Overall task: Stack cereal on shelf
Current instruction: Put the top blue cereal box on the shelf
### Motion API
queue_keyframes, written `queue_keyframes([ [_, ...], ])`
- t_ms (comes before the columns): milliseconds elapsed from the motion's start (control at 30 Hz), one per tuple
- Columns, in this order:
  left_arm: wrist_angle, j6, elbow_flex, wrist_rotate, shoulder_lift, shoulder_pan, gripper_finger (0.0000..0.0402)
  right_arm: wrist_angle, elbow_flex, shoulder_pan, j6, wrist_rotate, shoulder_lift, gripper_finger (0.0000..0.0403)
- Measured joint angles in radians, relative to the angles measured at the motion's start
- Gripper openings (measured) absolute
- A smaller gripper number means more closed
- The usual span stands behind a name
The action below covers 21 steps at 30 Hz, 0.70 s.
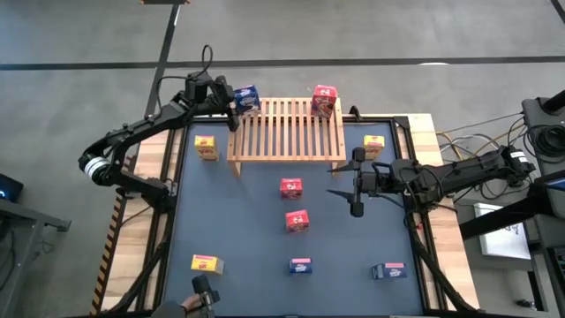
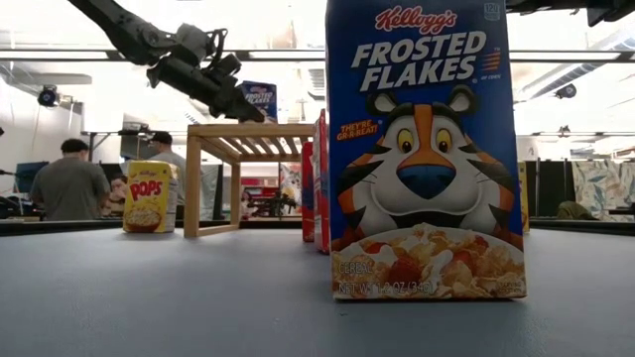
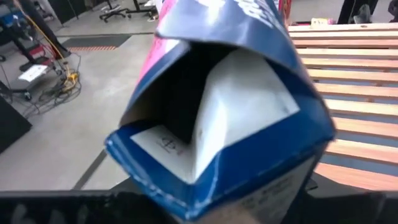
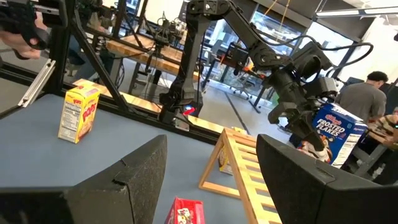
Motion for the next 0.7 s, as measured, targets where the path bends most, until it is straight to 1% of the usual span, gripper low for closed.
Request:
queue_keyframes([
  [100, 0.009, 0.003, 0.000, 0.026, 0.000, 0.007, 0.0152, 0.001, 0.000, 0.000, -0.007, 0.000, 0.000, 0.0237],
  [300, 0.036, 0.004, 0.000, 0.178, 0.001, 0.059, 0.0152, 0.004, 0.000, 0.000, -0.016, 0.006, 0.000, 0.0238],
  [467, 0.056, 0.002, 0.007, 0.272, 0.026, 0.110, 0.0152, 0.012, 0.000, 0.000, -0.016, 0.010, 0.000, 0.0237],
  [600, 0.009, 0.002, 0.083, 0.340, 0.085, 0.120, 0.0152, 0.027, 0.000, 0.000, -0.016, 0.010, 0.000, 0.0237],
  [633, -0.007, 0.004, 0.113, 0.344, 0.108, 0.120, 0.0152, 0.030, 0.000, 0.000, -0.016, 0.010, 0.000, 0.0237],
  [700, -0.088, 0.024, 0.179, 0.353, 0.155, 0.117, 0.0152, 0.034, 0.000, 0.000, -0.016, 0.010, 0.000, 0.0237],
])
